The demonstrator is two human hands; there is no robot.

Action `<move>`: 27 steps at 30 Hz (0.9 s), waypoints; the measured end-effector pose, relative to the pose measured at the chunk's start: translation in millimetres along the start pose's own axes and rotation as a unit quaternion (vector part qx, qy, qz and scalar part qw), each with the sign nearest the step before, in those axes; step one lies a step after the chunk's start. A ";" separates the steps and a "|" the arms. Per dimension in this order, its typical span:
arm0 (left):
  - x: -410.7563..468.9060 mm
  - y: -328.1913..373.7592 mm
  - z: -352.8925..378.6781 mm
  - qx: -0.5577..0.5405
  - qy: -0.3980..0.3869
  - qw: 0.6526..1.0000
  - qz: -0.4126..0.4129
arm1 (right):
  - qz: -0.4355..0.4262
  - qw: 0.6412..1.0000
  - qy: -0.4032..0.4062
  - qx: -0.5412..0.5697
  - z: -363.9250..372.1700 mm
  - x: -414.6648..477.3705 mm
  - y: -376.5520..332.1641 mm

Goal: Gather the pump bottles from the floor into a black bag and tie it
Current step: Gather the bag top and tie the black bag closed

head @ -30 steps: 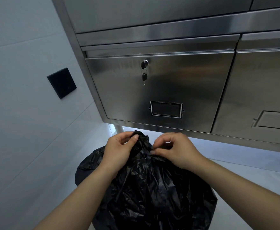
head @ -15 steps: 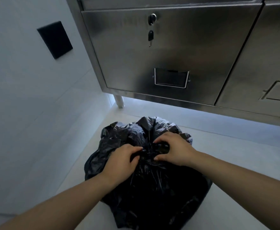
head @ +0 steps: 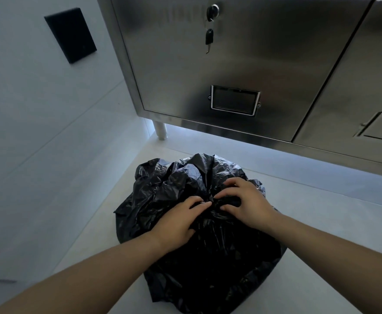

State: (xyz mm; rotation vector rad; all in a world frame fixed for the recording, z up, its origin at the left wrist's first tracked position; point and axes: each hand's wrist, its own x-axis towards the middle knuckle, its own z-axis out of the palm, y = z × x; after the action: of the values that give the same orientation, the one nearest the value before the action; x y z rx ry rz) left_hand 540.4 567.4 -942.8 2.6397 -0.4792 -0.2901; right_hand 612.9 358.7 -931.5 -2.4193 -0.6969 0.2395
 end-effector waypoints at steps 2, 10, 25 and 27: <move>3.5 -2.2 -10.3 -0.051 0.013 0.999 0.009 | -0.043 0.999 0.005 -0.007 -5.4 -1.8 -0.7; 14.0 -9.7 -48.7 -0.166 0.138 0.976 -0.031 | -0.075 0.997 0.007 0.018 -15.9 -3.5 -13.7; 3.6 3.0 -33.7 -0.311 0.116 0.937 -0.112 | -0.102 0.991 -0.048 -0.071 18.1 -5.4 -16.0; 2.0 5.0 -39.3 -0.357 0.127 0.918 -0.119 | -0.106 0.992 -0.036 -0.052 15.4 -0.7 -21.8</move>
State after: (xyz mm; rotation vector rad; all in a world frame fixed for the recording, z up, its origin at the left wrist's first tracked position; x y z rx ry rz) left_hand 551.6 577.5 -906.1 1.9651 0.0467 -0.1493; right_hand 598.0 380.9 -930.8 -2.4199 -1.0135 0.2083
